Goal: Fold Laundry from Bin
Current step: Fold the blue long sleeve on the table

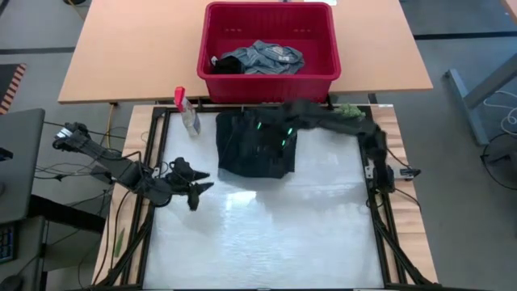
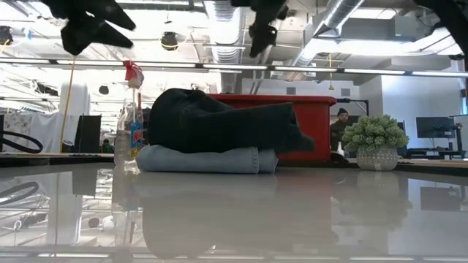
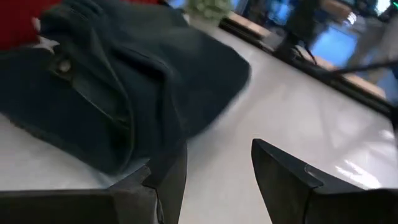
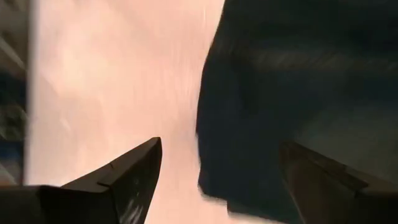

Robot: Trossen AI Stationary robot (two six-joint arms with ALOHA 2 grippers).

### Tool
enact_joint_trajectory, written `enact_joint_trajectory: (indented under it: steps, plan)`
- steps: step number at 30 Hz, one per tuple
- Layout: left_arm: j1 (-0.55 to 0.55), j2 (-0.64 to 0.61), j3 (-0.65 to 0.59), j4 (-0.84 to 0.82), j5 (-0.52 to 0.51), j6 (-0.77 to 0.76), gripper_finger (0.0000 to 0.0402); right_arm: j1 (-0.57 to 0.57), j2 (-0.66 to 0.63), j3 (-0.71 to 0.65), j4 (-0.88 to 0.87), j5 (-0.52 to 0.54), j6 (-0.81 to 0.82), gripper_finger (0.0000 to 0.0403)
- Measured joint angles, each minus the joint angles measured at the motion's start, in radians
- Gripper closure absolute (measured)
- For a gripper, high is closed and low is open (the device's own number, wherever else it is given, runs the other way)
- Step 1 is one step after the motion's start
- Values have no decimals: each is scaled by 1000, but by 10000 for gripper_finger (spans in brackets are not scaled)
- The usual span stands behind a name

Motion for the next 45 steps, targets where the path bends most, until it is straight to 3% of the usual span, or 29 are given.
enact_joint_trajectory:
  steps: [3,9,12,16,19,21,24,26,29,33,37,45]
  plan:
    - [88,45,0,114,49,68,233,-86,-84,-122,183,-130,53,63]
    - [367,201,43,452,449,360,233,-188,-259,-497,513,-168,129,72]
    - [522,299,136,504,621,426,233,-208,-356,-693,635,-189,111,91]
    - [683,511,319,468,781,506,233,-253,-455,-941,907,-375,95,139]
    - [766,683,484,368,786,516,233,-272,-478,-1068,1070,-453,64,197]
    - [810,772,589,271,781,531,233,-275,-465,-1119,1076,-458,-13,249]
    - [863,850,714,76,771,550,233,-272,-415,-1162,1061,-478,-99,337]
    - [890,866,752,-9,763,578,233,-272,-381,-1170,1059,-545,-130,381]
    - [922,869,753,-75,742,608,233,-305,-336,-1171,1071,-668,-137,379]
    - [969,870,711,-103,740,644,233,-333,-290,-1171,1043,-678,-135,379]
    - [1013,871,659,-80,749,665,233,-304,-239,-1171,1048,-628,-136,387]
    - [1044,871,544,-6,734,681,233,-244,-193,-1167,987,-409,-137,384]
